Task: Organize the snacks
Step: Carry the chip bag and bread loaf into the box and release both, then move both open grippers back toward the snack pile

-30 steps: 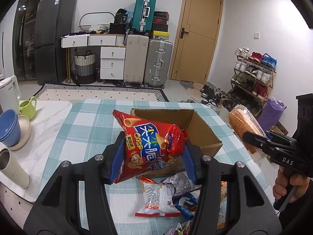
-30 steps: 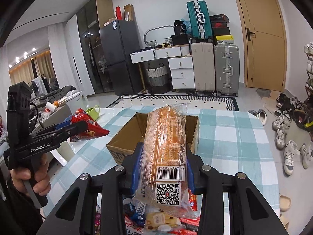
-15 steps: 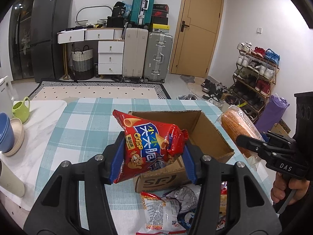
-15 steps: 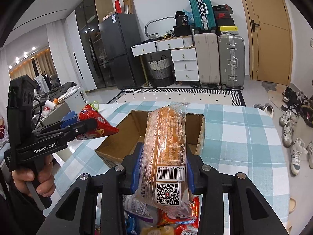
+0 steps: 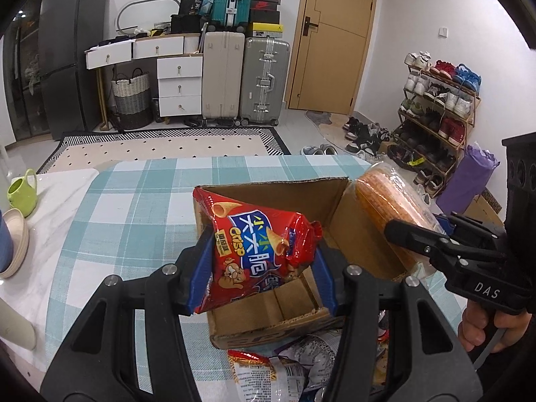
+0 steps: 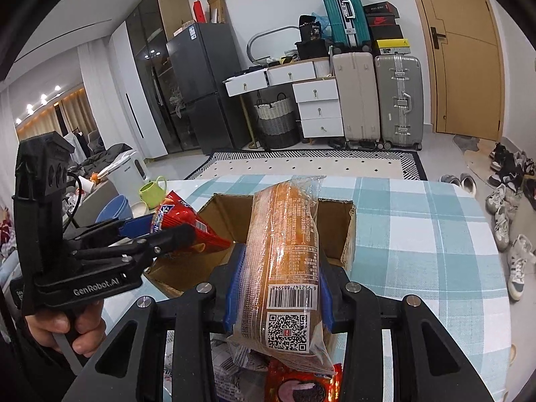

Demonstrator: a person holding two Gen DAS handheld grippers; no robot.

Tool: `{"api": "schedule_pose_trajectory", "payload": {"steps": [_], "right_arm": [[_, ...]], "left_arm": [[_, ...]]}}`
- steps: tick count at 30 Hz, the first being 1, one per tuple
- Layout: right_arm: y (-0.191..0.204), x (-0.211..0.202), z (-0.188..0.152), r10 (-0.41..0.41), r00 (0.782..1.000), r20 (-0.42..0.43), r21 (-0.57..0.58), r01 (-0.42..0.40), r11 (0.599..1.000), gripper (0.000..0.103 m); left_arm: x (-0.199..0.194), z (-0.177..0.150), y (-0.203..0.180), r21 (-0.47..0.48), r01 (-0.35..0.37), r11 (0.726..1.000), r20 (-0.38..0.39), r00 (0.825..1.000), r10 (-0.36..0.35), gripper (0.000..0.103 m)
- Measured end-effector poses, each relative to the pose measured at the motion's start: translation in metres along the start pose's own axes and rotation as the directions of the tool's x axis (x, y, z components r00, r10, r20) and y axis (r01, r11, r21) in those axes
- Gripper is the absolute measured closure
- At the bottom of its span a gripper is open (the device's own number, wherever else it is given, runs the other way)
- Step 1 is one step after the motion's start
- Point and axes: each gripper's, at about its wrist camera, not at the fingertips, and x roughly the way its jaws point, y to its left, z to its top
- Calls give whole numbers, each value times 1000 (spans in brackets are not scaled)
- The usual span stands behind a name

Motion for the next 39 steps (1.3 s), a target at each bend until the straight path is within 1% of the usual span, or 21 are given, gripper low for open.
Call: {"api": "schedule_pose_trajectory", "payload": {"steps": [3,5,10,15,17,18,19,21,23,25,26,27,29,30,32,33,37,39], "right_arm": [[-2,9,1,-2,1000,-6,5,2,1000,65],[-3,14,2,1,1000,-10,9,-1,1000,65],[-4,26,3,4,1000,-20,14,-4,1000,65],[-4,31,2,12,1000,-26,25,-11,1000,65],[-3,29,2,21,999,-31,21,-21,1000,64],[-3,27,1,26,999,-29,18,-25,1000,61],[-2,24,1,34,999,-24,10,-33,999,55],[1,17,1,34,999,-10,-7,-35,999,52],[3,7,0,15,1000,9,-26,-15,1000,43],[3,-1,0,11,1000,17,-19,-11,1000,22],[2,-6,-1,8,1000,22,-8,-8,1000,17],[1,-12,-2,7,1000,28,3,-7,1000,11],[-1,-23,-5,5,999,36,30,-6,1000,5],[-2,-27,-6,-4,999,38,44,2,999,1],[-3,-39,-10,-18,998,52,64,15,998,1],[-2,-45,-13,-26,998,55,68,22,997,1],[5,-65,-25,-60,997,55,54,57,997,1],[10,-74,-31,-62,997,49,49,60,997,1]], "left_arm": [[13,0,-3,11,-11,1000,-15,1000,11,53],[20,-1,-6,18,-4,1000,-24,1000,5,53],[35,1,-13,42,-21,999,-31,999,22,52],[43,3,-12,49,-23,999,-46,999,25,51],[43,2,-12,49,-22,999,-48,999,24,50],[44,2,-12,47,-22,999,-51,998,24,50],[44,2,-12,45,-22,999,-53,998,25,48],[45,2,-11,42,-21,999,-58,998,23,46],[43,2,-10,42,-13,999,-67,998,16,41],[40,1,-10,43,-10,999,-65,998,12,32],[37,1,-11,44,-11,999,-61,998,14,29],[33,0,-11,46,-7,999,-54,998,10,23],[22,-2,-12,53,1,999,-41,999,1,20],[16,-4,-13,58,1,998,-35,999,1,18],[3,-9,-13,61,-11,998,-24,1000,12,5],[-4,-13,-13,63,-14,998,-18,1000,16,1],[-34,-29,-9,59,-23,998,2,1000,22,1],[-49,-37,-5,46,-26,999,7,1000,26,1]]}}
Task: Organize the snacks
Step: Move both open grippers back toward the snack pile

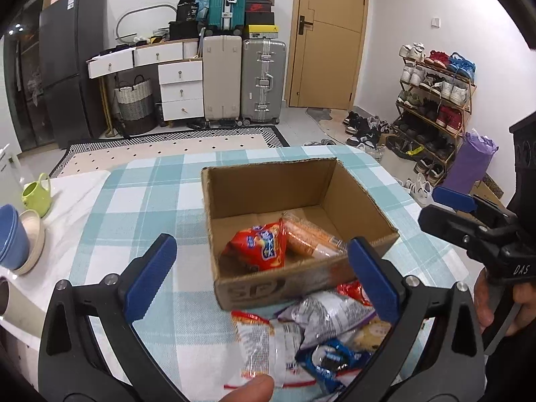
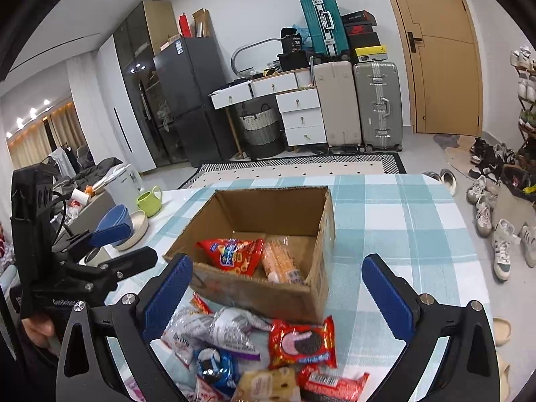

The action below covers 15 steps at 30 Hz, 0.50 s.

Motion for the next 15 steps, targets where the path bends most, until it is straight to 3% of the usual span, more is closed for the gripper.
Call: {"api": "schedule_pose_trajectory", "payload": {"steps": [15], "right_arm": [[5,-43,-41,-57,997,-54,53,60,997,1]], "left_arm": [[-72,-54,22,-60,-22,998,-19,1000,21,1]]}}
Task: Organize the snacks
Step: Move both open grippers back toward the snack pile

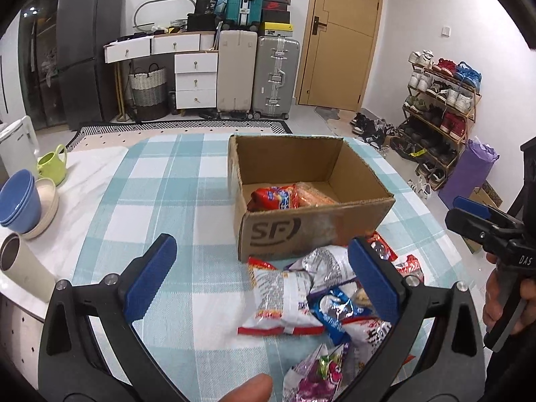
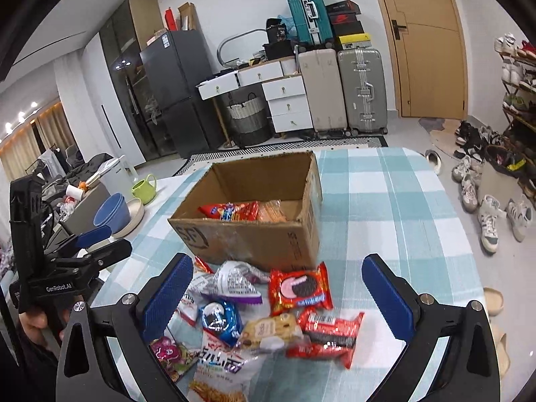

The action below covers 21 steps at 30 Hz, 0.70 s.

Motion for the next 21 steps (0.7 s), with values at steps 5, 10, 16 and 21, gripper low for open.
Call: {"api": "schedule_pose_trajectory", "payload": {"steps": [5,10,16,21], "right_arm": [[3,-3,-16,-6,1000,-24,-13,5,1000,1],[8,1,-34,14,999,-52,-32,-16,999,1],[12,3,-48,-19,999,-46,-37,17,999,1],[12,3,-62,59,996,-60,16,-58,998,1]], "left_arm": [[-13,-17,1,3,-29,1000,-15,999,29,1],[-15,-30,3,-14,-36,999,-46,998,35,1],[-5,-49,5,-48,-11,999,-84,996,7,1],[0,-60,6,-66,26,997,-108,994,-33,1]]}}
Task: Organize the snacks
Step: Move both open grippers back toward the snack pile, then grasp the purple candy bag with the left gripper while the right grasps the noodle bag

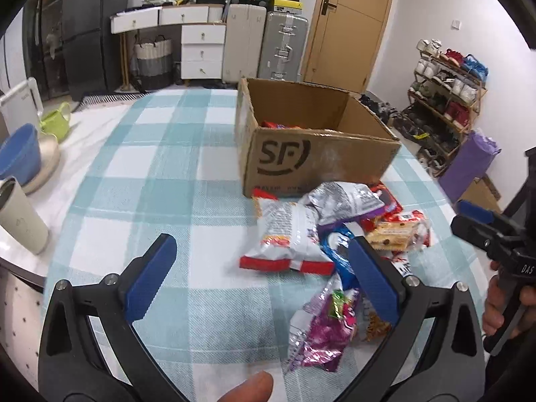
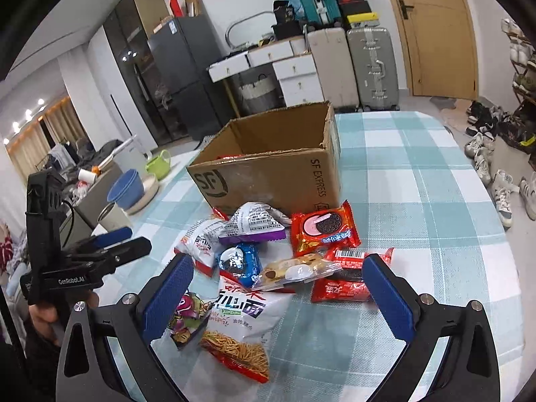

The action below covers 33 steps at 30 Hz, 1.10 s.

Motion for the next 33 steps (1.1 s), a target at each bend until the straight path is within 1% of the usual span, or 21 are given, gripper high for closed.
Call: {"api": "schedule_pose_trajectory", "payload": {"steps": [1,3,4,6,8,10,11,13,15,19,22,26,27,28,30,33], "right_arm": [[2,1,-4,-2,1000,-6,-1,2,1000,1],[6,8,-11,-7,999,-45,-13,6,1000,1],[9,14,-15,-6,997,-74,-21,4,1000,1],[13,22,-23,-2,994,-108,-21,-1,1000,1],[16,28,-32,8,992,-126,-19,-11,1000,1],[19,33,-39,28,989,-143,-4,-28,1000,1],[21,37,-43,40,986,-159,1,-41,999,2],[27,42,-49,46,984,-174,-4,-48,999,11],[30,48,-54,52,980,-195,-11,-55,998,12],[33,53,-57,72,976,-207,-5,-74,997,13],[32,55,-56,70,976,-207,-3,-72,997,13],[25,57,-55,79,974,-211,24,-75,997,13],[25,58,-55,79,974,-214,24,-76,997,15],[25,59,-56,80,973,-214,24,-77,997,20],[25,61,-56,79,972,-220,28,-75,997,23],[24,61,-58,80,971,-224,29,-76,997,31]], "left_arm": [[1,-2,1,-9,19,1000,-7,1000,-19,1],[3,-7,0,-17,33,999,-14,999,-33,1],[4,-9,-1,-10,30,999,-18,999,-30,1],[5,-14,-4,15,11,1000,-22,1000,-11,1],[9,-19,-7,36,2,999,-31,1000,-1,1],[12,-23,-9,43,9,999,-46,999,-7,1],[14,-25,-10,45,7,999,-49,999,-5,1],[17,-29,-12,47,9,999,-58,998,-6,1],[20,-33,-14,51,14,999,-72,997,-10,1],[24,-38,-17,71,14,997,-90,996,-8,1],[25,-42,-17,75,16,997,-99,995,-9,1],[25,-46,-18,85,60,995,-126,991,-49,1],[25,-47,-20,94,62,994,-129,990,-50,1],[26,-48,-21,103,64,993,-135,990,-50,1],[26,-51,-24,119,73,990,-146,988,-55,1],[29,-55,-27,133,69,989,-158,986,-47,1]]}}
